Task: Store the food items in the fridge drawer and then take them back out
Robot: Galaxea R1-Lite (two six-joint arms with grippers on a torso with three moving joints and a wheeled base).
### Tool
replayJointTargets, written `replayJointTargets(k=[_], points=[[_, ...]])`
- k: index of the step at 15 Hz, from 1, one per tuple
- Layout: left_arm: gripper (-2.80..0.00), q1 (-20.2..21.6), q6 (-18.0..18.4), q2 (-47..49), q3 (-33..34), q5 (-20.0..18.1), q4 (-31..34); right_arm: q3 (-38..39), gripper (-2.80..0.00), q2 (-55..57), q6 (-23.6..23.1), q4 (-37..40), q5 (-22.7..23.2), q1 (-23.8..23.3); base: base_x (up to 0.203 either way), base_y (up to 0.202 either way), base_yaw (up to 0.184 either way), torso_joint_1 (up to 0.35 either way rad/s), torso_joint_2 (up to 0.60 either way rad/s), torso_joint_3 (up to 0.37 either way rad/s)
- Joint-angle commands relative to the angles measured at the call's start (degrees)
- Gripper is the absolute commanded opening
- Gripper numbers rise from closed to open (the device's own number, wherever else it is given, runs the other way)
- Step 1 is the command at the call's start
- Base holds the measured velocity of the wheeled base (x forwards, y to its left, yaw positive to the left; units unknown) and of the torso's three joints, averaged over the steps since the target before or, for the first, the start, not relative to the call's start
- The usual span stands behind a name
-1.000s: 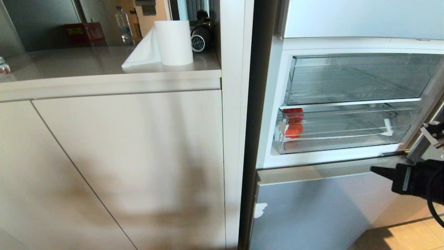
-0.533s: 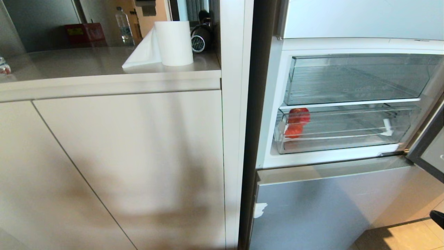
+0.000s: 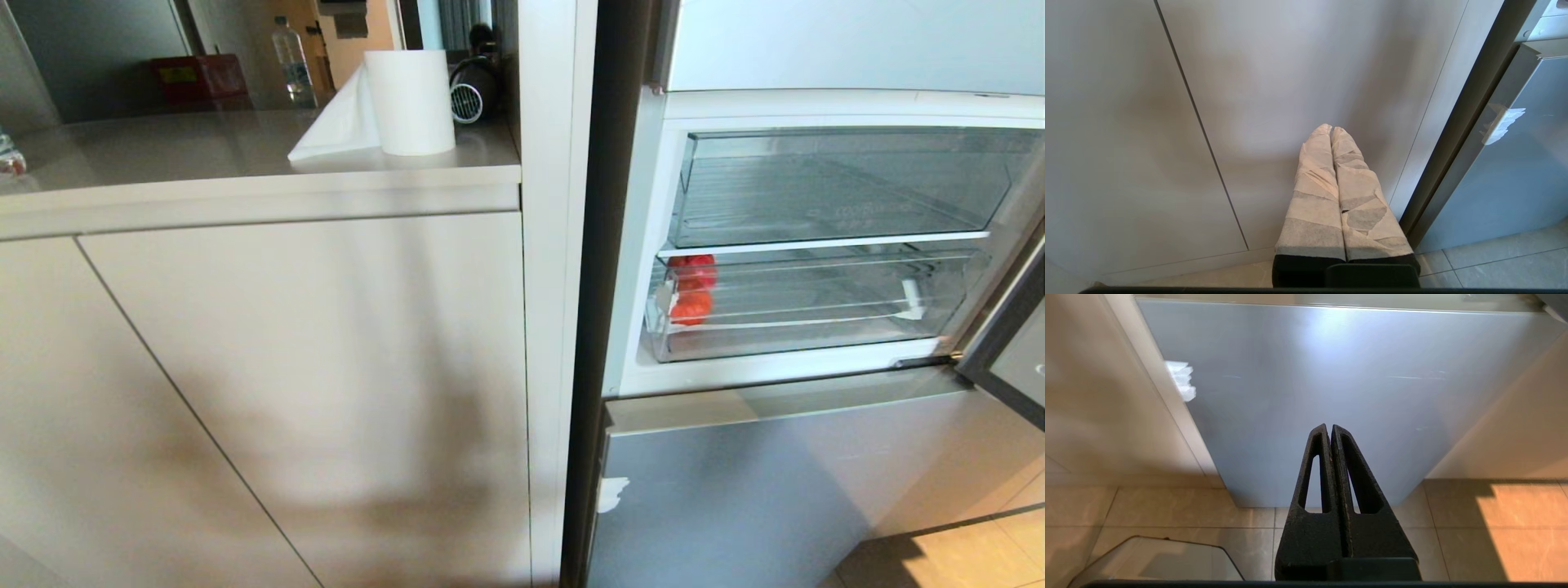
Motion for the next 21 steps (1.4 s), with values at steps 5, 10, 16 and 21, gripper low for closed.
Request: replayJointTargets(k=[5,10,16,21], points=[[-2.8,0.0,-0.07,0.01,0.0,0.01,-0.04,0.23,-2.8,-16.15,-0.25,3.62,-3.13,2.13,0.0,0.0,0.0,0.0,0.0,0.0],[-2.8,0.0,-0.01,0.0,0.0,0.01,-0.06,0.2,-2.8,-15.63,-0.69,5.35,-4.85,1.99,0.0,0.0,0.0,0.0,0.0,0.0],[-2.8,0.0,-0.01,0.0,0.0,0.01,-0.06,0.27,-2.8,-15.63,-1.08,5.35,-4.74,1.99,-0.002,0.004,-0.116,0.003,0.0,0.002],[-2.8,0.0,-0.01,0.0,0.0,0.01,-0.06,0.27,-2.8,-15.63,-0.73,5.35,-4.83,1.99,0.001,0.009,-0.175,0.004,0.0,0.003]])
